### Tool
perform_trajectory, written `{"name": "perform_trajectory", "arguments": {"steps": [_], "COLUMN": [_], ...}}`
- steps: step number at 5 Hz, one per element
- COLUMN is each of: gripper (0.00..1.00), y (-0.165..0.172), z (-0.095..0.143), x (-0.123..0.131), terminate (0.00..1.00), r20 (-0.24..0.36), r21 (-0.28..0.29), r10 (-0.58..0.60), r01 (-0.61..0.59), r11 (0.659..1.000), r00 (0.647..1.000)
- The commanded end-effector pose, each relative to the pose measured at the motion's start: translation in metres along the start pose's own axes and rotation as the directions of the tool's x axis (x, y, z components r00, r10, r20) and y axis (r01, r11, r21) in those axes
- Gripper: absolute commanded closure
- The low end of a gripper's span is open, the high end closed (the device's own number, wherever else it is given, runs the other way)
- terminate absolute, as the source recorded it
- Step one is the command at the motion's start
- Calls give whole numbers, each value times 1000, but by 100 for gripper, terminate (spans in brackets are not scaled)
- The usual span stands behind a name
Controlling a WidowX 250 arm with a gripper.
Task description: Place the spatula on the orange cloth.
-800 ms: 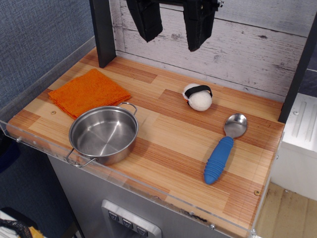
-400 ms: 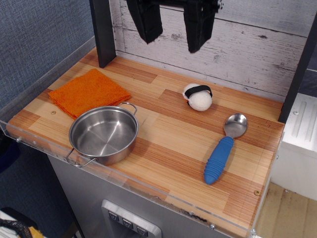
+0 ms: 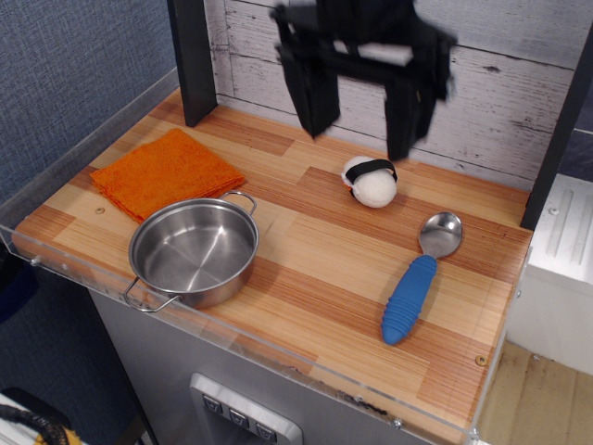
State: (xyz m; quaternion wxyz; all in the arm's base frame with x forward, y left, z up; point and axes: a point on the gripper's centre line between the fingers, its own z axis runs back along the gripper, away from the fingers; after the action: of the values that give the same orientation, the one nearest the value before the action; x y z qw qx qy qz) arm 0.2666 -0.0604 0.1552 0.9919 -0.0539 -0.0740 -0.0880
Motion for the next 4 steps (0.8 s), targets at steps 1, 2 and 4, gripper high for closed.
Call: {"name": "perform_trajectory", "arguments": {"steps": [1, 2, 4], "gripper": [0, 0, 0], "y": [-21, -22, -18], "z": [-41, -63, -101], "x": [-3, -4, 16], "terminate": [0, 0, 0], "r20": [12, 8, 15], "r21": [3, -27, -21], "r10": [-90, -99, -101], "r01": [90, 99, 102], "r11": [996, 995, 995], "r00": [996, 995, 995]}}
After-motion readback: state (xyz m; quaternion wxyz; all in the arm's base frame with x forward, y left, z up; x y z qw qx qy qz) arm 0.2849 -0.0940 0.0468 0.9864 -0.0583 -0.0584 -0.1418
